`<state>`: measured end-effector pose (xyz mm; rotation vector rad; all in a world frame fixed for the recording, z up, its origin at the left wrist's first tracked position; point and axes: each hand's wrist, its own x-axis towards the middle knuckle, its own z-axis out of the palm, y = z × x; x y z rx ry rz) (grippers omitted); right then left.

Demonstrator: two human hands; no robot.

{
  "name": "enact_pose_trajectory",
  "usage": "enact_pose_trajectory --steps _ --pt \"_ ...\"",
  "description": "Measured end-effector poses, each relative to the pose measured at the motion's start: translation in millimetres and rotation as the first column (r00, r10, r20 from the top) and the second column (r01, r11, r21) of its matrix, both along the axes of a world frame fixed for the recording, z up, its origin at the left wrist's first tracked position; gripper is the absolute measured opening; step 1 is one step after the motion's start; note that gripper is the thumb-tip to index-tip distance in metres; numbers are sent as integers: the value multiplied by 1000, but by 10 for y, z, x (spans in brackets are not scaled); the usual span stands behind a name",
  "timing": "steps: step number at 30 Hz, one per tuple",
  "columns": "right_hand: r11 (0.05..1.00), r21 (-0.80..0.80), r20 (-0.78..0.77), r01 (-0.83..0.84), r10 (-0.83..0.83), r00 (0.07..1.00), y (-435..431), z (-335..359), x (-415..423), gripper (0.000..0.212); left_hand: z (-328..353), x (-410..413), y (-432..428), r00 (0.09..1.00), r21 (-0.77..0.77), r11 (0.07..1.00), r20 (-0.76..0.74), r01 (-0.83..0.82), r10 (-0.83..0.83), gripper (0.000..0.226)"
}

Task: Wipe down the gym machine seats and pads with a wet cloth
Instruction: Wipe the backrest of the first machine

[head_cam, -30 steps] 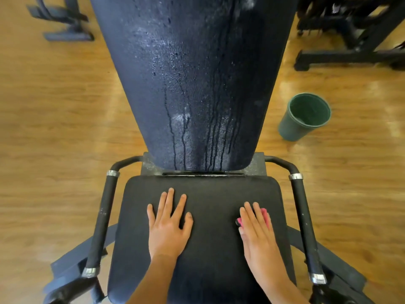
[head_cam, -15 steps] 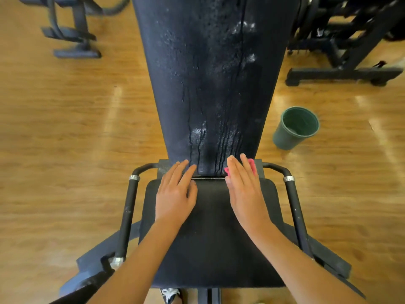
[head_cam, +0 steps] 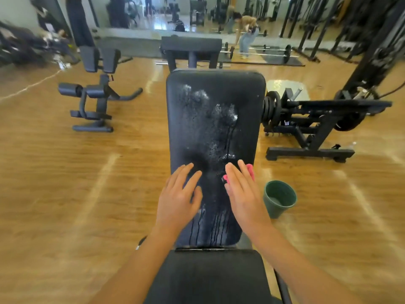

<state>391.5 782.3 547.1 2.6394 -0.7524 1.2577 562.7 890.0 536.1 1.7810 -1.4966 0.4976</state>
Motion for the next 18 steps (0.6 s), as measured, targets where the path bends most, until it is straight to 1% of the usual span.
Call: enact_pose_trajectory --steps 5,8,10,14,16,18 --pt "989 -143 -67 -36 26 997 -291 788 225 40 609 211 -225 1000 -78 997 -9 -9 8 35" --pt "974 -218 -144 -53 22 989 -452 1159 368 40 842 298 -368 1000 -93 995 -4 -22 22 39" --pt "966 -252 -188 -63 15 982 -549 1295 423 43 920 338 -480 999 -70 997 -21 -43 42 44" --pt "956 -287 -214 -64 1 977 -841 1455 457 47 1043 375 -804 996 -38 996 -45 -80 78 56" --pt "955 -295 -209 -44 -19 978 -1010 1530 456 46 1142 371 -984 991 -29 992 -66 -121 119 61" --pt "956 -291 -189 -22 -35 981 -1150 1584 425 48 1251 376 -1144 988 -23 989 -56 -149 147 62"
